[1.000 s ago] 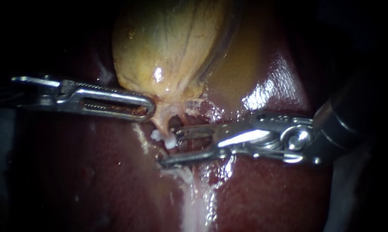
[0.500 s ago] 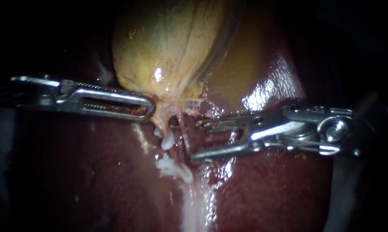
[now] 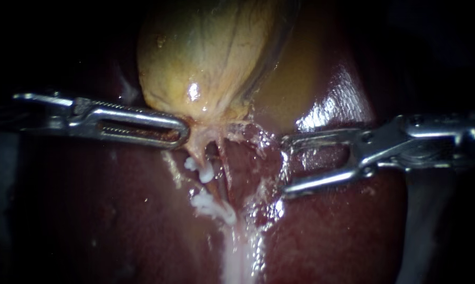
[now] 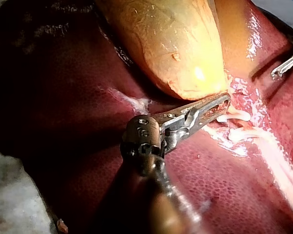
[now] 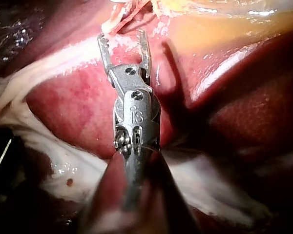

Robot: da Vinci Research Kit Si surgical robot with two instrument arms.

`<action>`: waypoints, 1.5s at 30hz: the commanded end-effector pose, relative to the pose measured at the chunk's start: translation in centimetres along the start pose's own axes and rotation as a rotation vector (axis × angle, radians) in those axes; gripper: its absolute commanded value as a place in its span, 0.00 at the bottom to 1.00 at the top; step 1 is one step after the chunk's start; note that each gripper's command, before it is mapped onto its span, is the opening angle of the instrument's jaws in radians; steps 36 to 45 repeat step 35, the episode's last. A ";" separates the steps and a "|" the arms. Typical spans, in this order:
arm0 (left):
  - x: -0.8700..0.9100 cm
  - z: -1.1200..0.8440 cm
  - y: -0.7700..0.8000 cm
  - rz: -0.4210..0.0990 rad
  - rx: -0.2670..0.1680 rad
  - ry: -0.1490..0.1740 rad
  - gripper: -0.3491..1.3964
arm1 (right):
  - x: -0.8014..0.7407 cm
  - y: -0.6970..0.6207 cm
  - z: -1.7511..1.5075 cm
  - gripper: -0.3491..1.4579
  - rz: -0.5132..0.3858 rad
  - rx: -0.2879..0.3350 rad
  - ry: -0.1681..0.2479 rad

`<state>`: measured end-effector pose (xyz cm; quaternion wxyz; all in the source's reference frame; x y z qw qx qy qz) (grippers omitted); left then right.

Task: Going back third clip left tube

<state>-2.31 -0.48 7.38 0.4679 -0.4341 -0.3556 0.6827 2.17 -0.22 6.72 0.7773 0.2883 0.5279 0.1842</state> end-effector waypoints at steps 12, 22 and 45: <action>0.01 0.26 -0.15 0.004 0.009 0.007 0.00 | -0.01 -0.01 -0.05 0.47 -0.010 0.003 -0.001; -0.01 0.69 -0.31 0.010 0.008 0.004 0.00 | -0.01 -0.02 -0.05 0.47 -0.011 0.000 -0.001; -0.03 0.70 -0.31 0.011 0.007 -0.001 0.00 | 0.00 -0.03 -0.04 0.47 -0.010 0.000 0.002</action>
